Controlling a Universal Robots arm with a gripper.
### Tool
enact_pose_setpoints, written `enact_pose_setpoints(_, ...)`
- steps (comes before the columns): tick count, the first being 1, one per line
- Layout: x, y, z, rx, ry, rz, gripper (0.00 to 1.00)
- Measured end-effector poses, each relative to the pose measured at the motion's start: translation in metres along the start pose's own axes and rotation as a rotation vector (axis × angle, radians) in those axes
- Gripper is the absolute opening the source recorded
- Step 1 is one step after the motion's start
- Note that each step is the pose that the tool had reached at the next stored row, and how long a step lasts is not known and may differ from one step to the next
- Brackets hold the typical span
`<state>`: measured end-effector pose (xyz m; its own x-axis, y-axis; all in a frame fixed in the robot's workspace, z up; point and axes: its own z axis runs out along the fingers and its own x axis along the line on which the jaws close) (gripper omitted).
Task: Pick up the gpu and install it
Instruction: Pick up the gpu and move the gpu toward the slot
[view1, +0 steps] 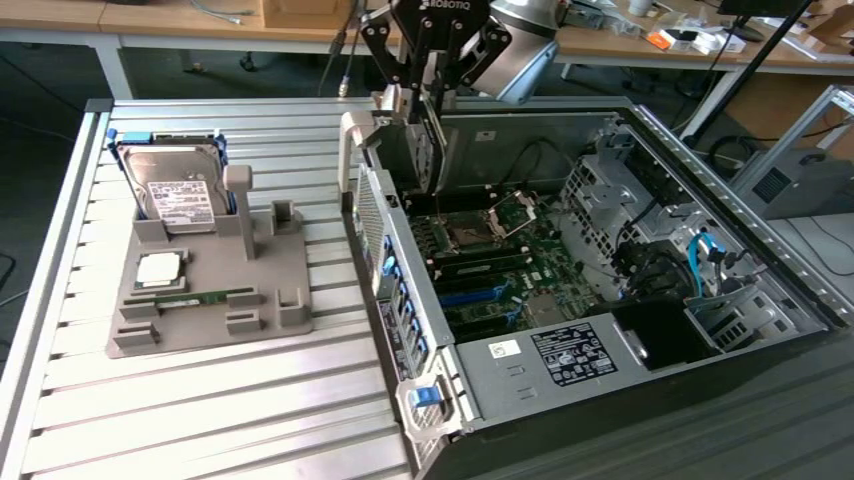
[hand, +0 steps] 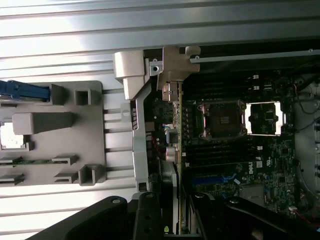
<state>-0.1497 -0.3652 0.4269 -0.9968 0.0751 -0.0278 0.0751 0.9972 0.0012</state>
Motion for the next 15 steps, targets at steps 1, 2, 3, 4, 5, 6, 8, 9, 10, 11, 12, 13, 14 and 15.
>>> enact_pose_setpoints(1,-0.0004,0.0000,0.0000,0.0003,0.0000,0.000,0.27)
enact_pose_setpoints(2,-0.0009,0.0001,0.0000,0.0007,0.0000,0.000,0.27)
enact_pose_setpoints(3,-0.0015,0.0001,0.0000,0.0010,0.0000,0.000,0.27)
enact_pose_setpoints(4,-0.0020,0.0002,0.0001,0.0014,-0.0001,0.000,0.27)
enact_pose_setpoints(5,-0.0027,0.0002,0.0001,0.0018,-0.0001,0.000,0.27)
enact_pose_setpoints(6,-0.0033,0.0003,0.0001,0.0023,-0.0001,0.000,0.27)
enact_pose_setpoints(8,-0.0042,0.0003,0.0002,0.0030,-0.0002,0.000,0.27)
enact_pose_setpoints(9,-0.0048,0.0004,0.0002,0.0034,-0.0002,0.000,0.27)
enact_pose_setpoints(10,-0.0053,0.0004,0.0002,0.0038,-0.0002,0.000,0.27)
enact_pose_setpoints(11,-0.0059,0.0004,0.0003,0.0042,-0.0003,0.000,0.27)
enact_pose_setpoints(12,-0.0065,0.0005,0.0003,0.0047,-0.0003,0.000,0.27)
enact_pose_setpoints(13,-0.0071,0.0005,0.0004,0.0052,-0.0003,0.000,0.27)
enact_pose_setpoints(14,-0.0078,0.0006,0.0004,0.0057,-0.0004,0.000,0.27)
enact_pose_setpoints(15,-0.0084,0.0007,0.0005,0.0063,-0.0005,0.000,0.27)
